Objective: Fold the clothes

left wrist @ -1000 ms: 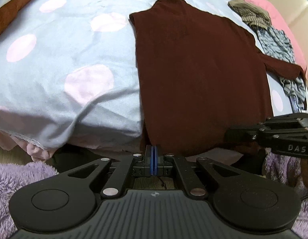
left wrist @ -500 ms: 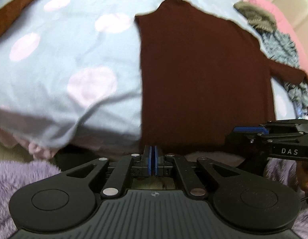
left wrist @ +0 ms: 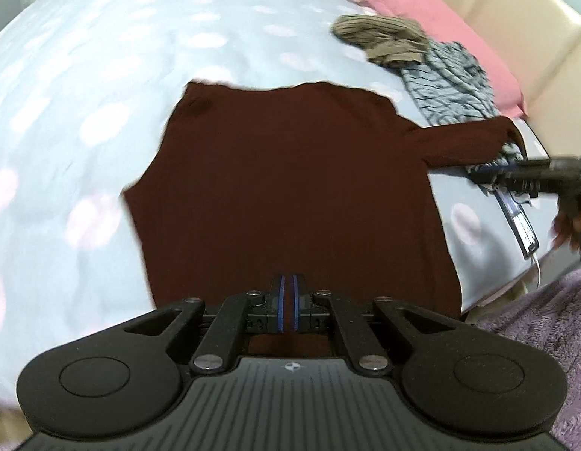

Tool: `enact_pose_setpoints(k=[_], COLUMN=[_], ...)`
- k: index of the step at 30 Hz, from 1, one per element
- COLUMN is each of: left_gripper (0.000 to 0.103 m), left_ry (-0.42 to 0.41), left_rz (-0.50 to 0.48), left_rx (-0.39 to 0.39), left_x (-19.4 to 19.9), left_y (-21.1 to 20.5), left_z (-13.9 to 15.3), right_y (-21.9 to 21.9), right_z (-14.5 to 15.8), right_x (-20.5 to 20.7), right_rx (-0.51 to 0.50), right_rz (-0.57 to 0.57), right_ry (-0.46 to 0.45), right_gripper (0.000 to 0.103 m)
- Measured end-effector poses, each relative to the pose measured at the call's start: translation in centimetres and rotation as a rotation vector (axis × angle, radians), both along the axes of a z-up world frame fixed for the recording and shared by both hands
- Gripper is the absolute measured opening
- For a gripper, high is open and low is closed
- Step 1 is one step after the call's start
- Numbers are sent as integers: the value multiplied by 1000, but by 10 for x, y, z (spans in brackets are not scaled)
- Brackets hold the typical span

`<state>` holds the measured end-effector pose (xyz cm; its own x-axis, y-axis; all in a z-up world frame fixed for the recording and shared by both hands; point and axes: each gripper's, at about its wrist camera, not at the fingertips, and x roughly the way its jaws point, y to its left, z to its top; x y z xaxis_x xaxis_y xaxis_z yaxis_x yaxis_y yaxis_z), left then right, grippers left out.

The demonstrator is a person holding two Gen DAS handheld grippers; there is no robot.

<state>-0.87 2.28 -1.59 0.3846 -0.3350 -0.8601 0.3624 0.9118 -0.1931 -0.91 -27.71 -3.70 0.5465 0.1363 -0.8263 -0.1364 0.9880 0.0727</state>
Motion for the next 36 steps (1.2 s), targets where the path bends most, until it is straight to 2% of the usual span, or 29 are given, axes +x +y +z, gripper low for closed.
enact_pose_setpoints(k=[4,6,9,12,16,20,23,26,27,29,33,36], left_gripper=[2,2,4,7,7,7,7,7,7,7,8,8], left_ry=[-57,-88,-98,-97,-90,-63,-52,-60,-64,-72,-82,-90], left_rz=[-48,-62,-67,-81,-101,-111,-126,-136,-138,-138,-125,-124], left_rx=[-1,-16,-13,29,49,56,61,76,80,81,65,40], left_x=[25,36,51,64,76,84,86,84,83,79,72,66], left_y=[-24,-34,-49,-63,-75,-83,-90,-95,-96,-95,-89,-84], left_z=[3,2,-4,-13,-23,-33,-38,-40,-39,-37,-32,-26], right_y=[-76,-106,-154,-186,-221,-242,-253,-251,-248,-236,-205,-181], right_z=[10,9,10,6,-1,-11,-20,-18,-15,-6,17,36], right_x=[15,17,21,26,31,39,43,46,46,45,36,25], right_rx=[-102,-145,-211,-274,-266,-225,-154,-122,-127,-154,-239,-214], right_rz=[-120,-172,-261,-306,-323,-347,-355,-354,-354,-333,-279,-247], right_ry=[-41,-62,-99,-121,-148,-136,-117,-109,-107,-114,-144,-170], right_gripper=[35,46,46,44,45,47,49,23,20,16,16,16])
